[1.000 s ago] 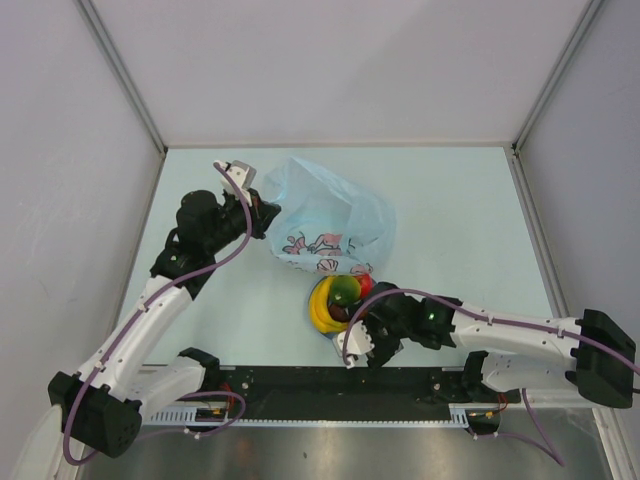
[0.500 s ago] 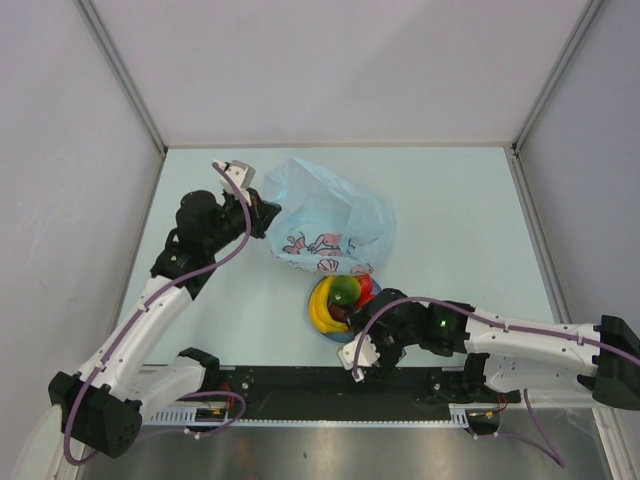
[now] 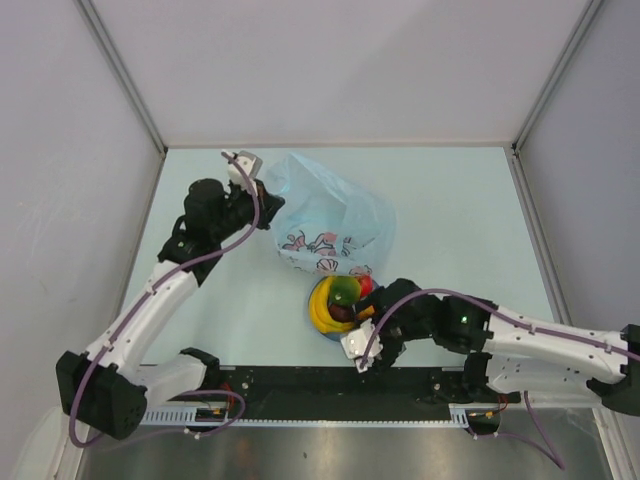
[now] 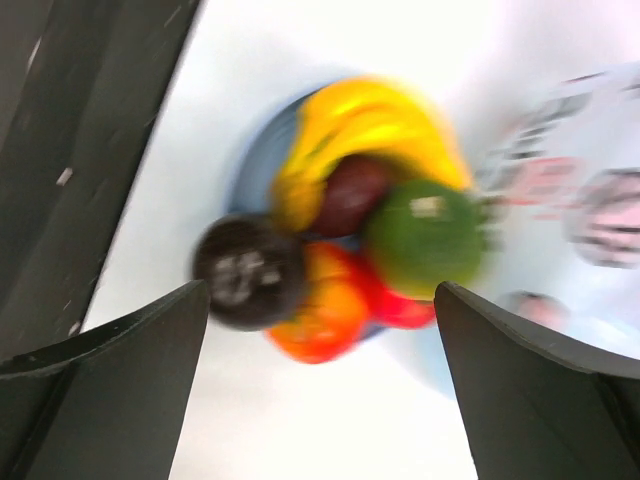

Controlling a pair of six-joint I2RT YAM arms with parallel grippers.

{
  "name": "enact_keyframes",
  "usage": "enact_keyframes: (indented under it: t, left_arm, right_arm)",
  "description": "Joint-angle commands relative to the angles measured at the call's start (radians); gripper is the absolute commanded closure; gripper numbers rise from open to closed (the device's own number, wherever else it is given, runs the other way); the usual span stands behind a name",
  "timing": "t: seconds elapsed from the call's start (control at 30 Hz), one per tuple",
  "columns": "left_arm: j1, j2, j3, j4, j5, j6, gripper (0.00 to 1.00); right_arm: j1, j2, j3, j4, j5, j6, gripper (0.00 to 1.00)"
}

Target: Take the fake fruits out of the plastic bag

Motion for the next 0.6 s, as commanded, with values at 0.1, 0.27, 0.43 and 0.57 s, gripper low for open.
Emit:
enact_keyframes:
  t: [0.1, 0.27, 0.43, 0.57]
  left_arm:
    - [0.012, 0.244, 0.324, 0.054, -0.172, 0.132, 1.00]
    - [0.083, 0.383, 0.596, 0.066, -0.340, 0.144, 1.00]
    - [0.153, 0.387, 0.681, 0.066, -0.404, 0.190, 1.00]
    - [0.210, 0.300, 0.564, 0.030, -0.412, 0.184, 1.00]
  right_arm:
    - [-0.090, -0.055, 0.180, 0.005, 0.057, 0.138, 0.00]
    - [-0.254, -0.038, 0.194, 0.088, 0.190, 0.248, 0.00]
    - [-0.494, 0.005, 0.194, 0.133, 0.196, 0.417, 0.00]
    - [-0.613, 0.054, 0.196, 0.127, 0.155, 0.537, 0.00]
